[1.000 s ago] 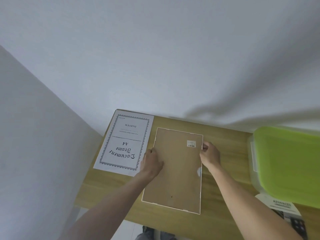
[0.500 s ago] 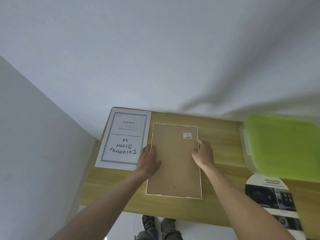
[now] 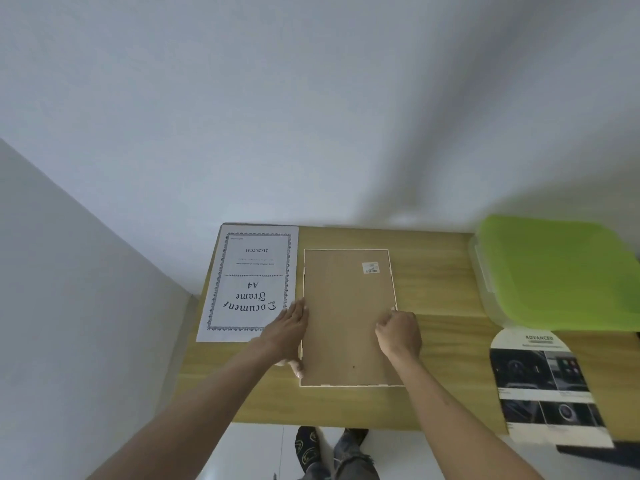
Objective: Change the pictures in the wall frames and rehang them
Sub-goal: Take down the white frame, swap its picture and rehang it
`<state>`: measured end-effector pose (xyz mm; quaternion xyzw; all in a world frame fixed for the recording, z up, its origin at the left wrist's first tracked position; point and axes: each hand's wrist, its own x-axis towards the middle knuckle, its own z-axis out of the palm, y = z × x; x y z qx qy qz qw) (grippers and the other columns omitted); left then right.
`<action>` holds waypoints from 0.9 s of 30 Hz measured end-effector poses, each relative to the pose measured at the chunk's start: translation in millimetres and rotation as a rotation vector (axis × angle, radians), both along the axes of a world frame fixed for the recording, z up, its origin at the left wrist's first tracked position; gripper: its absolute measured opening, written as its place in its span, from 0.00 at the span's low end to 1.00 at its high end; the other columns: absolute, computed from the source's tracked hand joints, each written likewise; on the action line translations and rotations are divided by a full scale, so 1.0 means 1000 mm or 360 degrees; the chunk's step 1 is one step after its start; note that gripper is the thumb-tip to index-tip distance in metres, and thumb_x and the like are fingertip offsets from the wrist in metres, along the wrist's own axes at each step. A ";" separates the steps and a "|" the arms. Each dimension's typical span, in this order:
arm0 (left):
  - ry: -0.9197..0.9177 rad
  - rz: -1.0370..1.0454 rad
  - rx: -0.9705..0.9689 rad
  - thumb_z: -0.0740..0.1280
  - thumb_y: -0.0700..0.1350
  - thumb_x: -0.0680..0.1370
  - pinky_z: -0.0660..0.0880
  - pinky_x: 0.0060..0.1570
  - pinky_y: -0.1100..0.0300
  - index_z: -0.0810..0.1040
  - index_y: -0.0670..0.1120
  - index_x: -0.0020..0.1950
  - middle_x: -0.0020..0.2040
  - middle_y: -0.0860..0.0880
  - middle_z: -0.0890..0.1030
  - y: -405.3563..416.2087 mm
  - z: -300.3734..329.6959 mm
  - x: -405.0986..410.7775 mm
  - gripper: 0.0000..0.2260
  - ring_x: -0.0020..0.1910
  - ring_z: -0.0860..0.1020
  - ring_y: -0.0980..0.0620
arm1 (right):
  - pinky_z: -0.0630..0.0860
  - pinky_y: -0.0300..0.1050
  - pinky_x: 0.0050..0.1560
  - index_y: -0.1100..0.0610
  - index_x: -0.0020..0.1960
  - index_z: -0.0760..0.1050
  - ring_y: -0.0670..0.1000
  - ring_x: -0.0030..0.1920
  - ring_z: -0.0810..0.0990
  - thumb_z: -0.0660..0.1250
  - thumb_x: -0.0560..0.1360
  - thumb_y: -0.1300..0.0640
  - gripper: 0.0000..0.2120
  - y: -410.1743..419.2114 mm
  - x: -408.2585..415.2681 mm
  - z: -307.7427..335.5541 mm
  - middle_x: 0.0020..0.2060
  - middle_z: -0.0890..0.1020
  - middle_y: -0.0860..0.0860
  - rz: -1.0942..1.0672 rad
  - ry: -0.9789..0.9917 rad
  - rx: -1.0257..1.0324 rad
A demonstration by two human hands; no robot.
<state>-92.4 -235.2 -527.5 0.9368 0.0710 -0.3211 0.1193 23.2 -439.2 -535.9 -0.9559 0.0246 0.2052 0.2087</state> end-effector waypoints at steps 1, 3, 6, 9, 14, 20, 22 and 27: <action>-0.0005 -0.0030 0.0016 0.80 0.58 0.63 0.39 0.76 0.55 0.33 0.37 0.77 0.78 0.40 0.33 0.002 0.000 0.000 0.65 0.78 0.35 0.44 | 0.79 0.48 0.48 0.58 0.59 0.81 0.60 0.55 0.80 0.63 0.75 0.58 0.16 0.002 0.000 0.002 0.58 0.80 0.56 -0.0063 -0.0001 0.0043; -0.0026 -0.0023 0.0024 0.80 0.57 0.62 0.39 0.76 0.55 0.34 0.37 0.77 0.78 0.40 0.33 0.003 0.000 0.000 0.65 0.78 0.35 0.45 | 0.77 0.47 0.48 0.57 0.58 0.82 0.60 0.56 0.81 0.65 0.75 0.57 0.14 0.003 0.003 0.006 0.58 0.82 0.56 -0.0154 0.0012 0.0091; -0.0029 0.0014 0.0008 0.80 0.56 0.62 0.38 0.76 0.55 0.33 0.37 0.77 0.78 0.41 0.32 0.001 -0.001 -0.001 0.65 0.78 0.35 0.45 | 0.76 0.47 0.48 0.57 0.55 0.83 0.60 0.54 0.81 0.68 0.75 0.57 0.11 -0.001 0.009 0.009 0.54 0.84 0.56 -0.0247 0.0103 0.0192; -0.0042 0.0036 -0.0007 0.81 0.55 0.62 0.39 0.76 0.55 0.33 0.37 0.77 0.78 0.40 0.33 0.000 0.000 -0.001 0.65 0.78 0.35 0.45 | 0.76 0.48 0.49 0.59 0.52 0.83 0.60 0.52 0.81 0.71 0.74 0.56 0.09 -0.008 0.014 0.012 0.51 0.84 0.57 -0.0246 0.0163 0.0271; -0.0079 0.0101 -0.0079 0.81 0.54 0.62 0.39 0.77 0.55 0.33 0.38 0.77 0.78 0.40 0.32 -0.001 0.001 -0.003 0.65 0.78 0.35 0.45 | 0.72 0.45 0.45 0.61 0.48 0.82 0.56 0.47 0.79 0.72 0.73 0.60 0.05 -0.014 0.017 0.013 0.49 0.84 0.56 -0.0276 0.0183 0.0508; -0.0108 0.0349 -0.0365 0.81 0.52 0.63 0.40 0.76 0.55 0.29 0.42 0.76 0.78 0.47 0.31 0.001 0.003 -0.012 0.66 0.77 0.34 0.48 | 0.70 0.43 0.47 0.58 0.50 0.80 0.52 0.50 0.79 0.73 0.73 0.61 0.07 -0.027 0.022 0.008 0.50 0.82 0.51 -0.0444 0.0356 0.0811; -0.0127 0.0534 -0.0500 0.80 0.53 0.64 0.42 0.75 0.54 0.31 0.44 0.77 0.79 0.50 0.33 -0.001 0.001 -0.015 0.64 0.78 0.36 0.51 | 0.70 0.43 0.49 0.59 0.49 0.79 0.53 0.51 0.79 0.74 0.73 0.63 0.06 -0.029 0.025 0.008 0.49 0.83 0.53 -0.0484 0.0425 0.0918; -0.0372 0.0888 -0.0692 0.77 0.52 0.70 0.46 0.76 0.51 0.47 0.47 0.80 0.80 0.52 0.45 -0.006 0.006 -0.014 0.50 0.79 0.42 0.47 | 0.71 0.38 0.43 0.61 0.49 0.80 0.50 0.47 0.78 0.74 0.72 0.67 0.07 -0.032 0.026 0.015 0.44 0.82 0.52 -0.0528 0.0515 0.1037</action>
